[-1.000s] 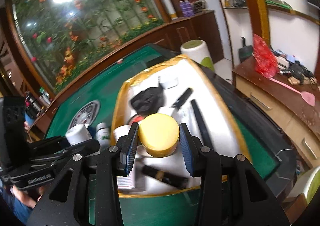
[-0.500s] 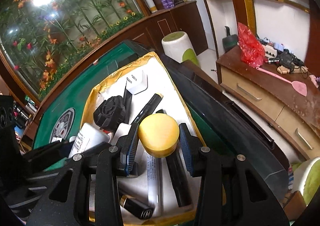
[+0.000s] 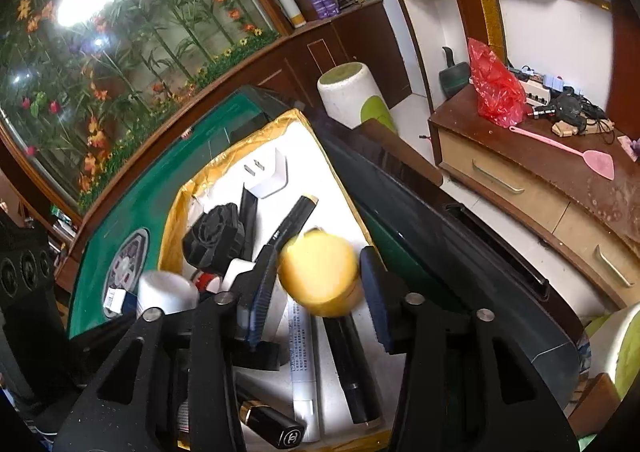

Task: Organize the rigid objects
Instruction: 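Open both tools to drop the lid and bottle into the tray, then grasp the white-blue medicine box with the left tool while the right grasps a white bottle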

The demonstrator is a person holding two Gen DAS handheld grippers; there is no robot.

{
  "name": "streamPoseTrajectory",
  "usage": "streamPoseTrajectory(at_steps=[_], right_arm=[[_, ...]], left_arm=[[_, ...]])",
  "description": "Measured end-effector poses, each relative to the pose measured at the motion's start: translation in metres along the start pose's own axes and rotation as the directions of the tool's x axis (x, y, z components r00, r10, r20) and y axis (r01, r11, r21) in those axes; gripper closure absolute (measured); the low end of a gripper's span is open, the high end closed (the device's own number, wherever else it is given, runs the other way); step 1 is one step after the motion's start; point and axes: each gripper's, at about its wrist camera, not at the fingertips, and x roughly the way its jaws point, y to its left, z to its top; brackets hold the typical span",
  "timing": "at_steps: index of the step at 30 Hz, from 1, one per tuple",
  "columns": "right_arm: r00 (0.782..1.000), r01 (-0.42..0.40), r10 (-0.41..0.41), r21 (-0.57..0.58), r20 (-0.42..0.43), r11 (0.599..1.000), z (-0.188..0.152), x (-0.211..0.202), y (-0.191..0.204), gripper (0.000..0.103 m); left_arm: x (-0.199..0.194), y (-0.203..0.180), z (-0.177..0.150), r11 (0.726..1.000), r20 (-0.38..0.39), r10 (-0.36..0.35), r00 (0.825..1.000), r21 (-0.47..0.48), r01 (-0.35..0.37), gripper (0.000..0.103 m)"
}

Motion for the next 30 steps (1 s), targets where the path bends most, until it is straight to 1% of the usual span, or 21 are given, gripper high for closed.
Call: streamPoseTrajectory(at_steps=[2,3,7,9,13,19,23,25,28,30], right_arm=[[1.0,-0.01,0.01,0.007,0.021,1.0,0.0,-0.006,0.001,0.044],[1.0,-0.002,0.002,0.002,0.03,1.0,0.0,-0.008,0.003,0.043],[0.998,-0.004,0.004,0.003,0.056,1.0,0.0,-0.021,0.005,0.043],[0.998,-0.01,0.009,0.011,0.068,1.0,-0.001,-0.028,0.005,0.043],[0.996,-0.028,0.028,0.003,0.089,1.0,-0.002,-0.042,0.007,0.043],[0.993,-0.056,0.058,-0.019,0.105,0.998,-0.007,-0.055,0.022,0.043],[0.993,-0.071,0.075,-0.045,0.089,0.996,-0.012,-0.056,0.035,0.043],[0.994,-0.079,0.084,-0.063,0.075,0.995,-0.015,-0.054,0.042,0.043],[0.994,-0.092,0.098,-0.1,0.05,0.991,-0.021,-0.051,0.055,0.043],[0.994,-0.101,0.106,-0.121,0.036,0.987,-0.024,-0.05,0.064,0.043]], left_arm=[[0.0,-0.003,-0.001,1.0,-0.002,-0.006,1.0,0.001,0.006,0.043],[0.001,-0.005,-0.001,1.0,-0.006,-0.01,1.0,0.001,0.01,0.042],[0.0,-0.017,-0.005,0.999,-0.013,-0.016,1.0,0.034,0.017,0.038],[-0.003,-0.021,-0.007,0.999,-0.009,-0.019,1.0,0.051,0.019,0.038],[-0.014,-0.021,-0.007,0.998,0.004,-0.049,0.999,0.038,0.048,0.038],[-0.037,-0.009,-0.007,0.999,0.041,-0.049,0.998,0.016,0.048,0.038],[-0.053,0.013,-0.008,1.0,0.068,-0.007,0.998,-0.005,0.008,0.038],[-0.065,0.03,-0.008,1.0,0.085,0.022,0.996,-0.016,-0.021,0.038],[-0.087,0.067,-0.006,0.994,0.114,0.11,0.987,-0.034,-0.107,0.038],[-0.099,0.094,-0.005,0.986,0.117,0.167,0.979,-0.048,-0.162,0.038]])
